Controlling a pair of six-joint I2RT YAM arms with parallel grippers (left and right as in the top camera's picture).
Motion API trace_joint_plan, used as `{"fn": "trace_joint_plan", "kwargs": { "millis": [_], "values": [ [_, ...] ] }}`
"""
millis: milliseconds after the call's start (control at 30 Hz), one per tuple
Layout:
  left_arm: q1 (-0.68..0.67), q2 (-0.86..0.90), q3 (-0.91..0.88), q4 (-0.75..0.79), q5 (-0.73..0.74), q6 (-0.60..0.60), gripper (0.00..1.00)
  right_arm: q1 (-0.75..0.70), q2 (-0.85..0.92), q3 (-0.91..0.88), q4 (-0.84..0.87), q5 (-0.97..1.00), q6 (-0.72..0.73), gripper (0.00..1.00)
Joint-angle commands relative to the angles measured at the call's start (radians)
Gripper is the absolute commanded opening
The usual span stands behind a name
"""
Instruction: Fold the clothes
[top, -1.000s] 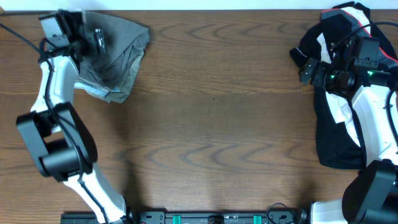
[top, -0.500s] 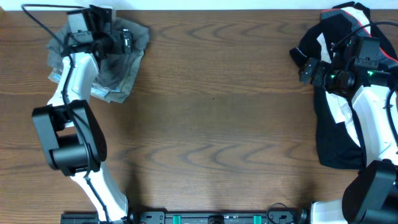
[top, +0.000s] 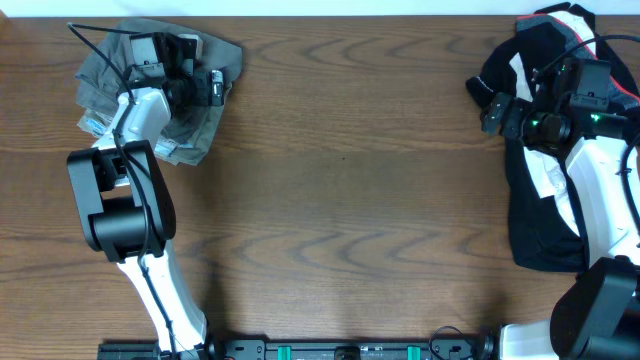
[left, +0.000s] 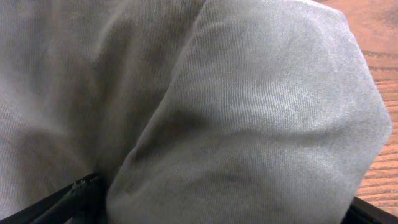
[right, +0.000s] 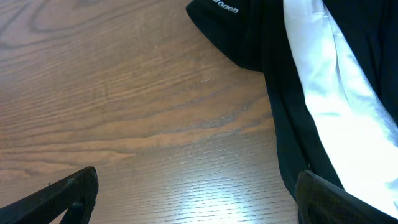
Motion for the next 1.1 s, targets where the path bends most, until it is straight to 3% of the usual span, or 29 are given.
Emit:
{"fn": "trace_joint_plan", "kwargs": {
  "millis": [0,400,500,600,833,1067],
  "values": [
    [-0.007,-0.061,-0.005,-0.002,-0.004,-0.016,0.98,-0.002,0.005,-0.005,0.002,0.005,-0.018,0.99],
    [-0.053,-0.403,-0.003,-0.074,-0.005,-0.028,0.98,-0.002,0.004,-0.005,0.005,0.006,-0.019,0.99],
    [-0.060,-0.492,-0.003,-0.148,-0.004,-0.028,0.98,-0.002,-0.001,-0.005,0.015,0.006,-0.019,0.89],
    [-0.060,-0.573,-0.003,-0.227,-0.004,-0.028,0.98,-0.002,-0.024,-0.005,0.051,0.006,-0.032,0.88],
    [-0.060,-0.711,-0.003,-0.296,-0.004,-0.028,0.98,-0.002,-0.212,-0.005,0.089,0.011,-0.159,0.96],
    [-0.060,-0.756,-0.003,-0.344,-0.004,-0.063,0.98,-0.002,-0.510,-0.005,0.065,0.097,-0.164,0.99]
  ]
}}
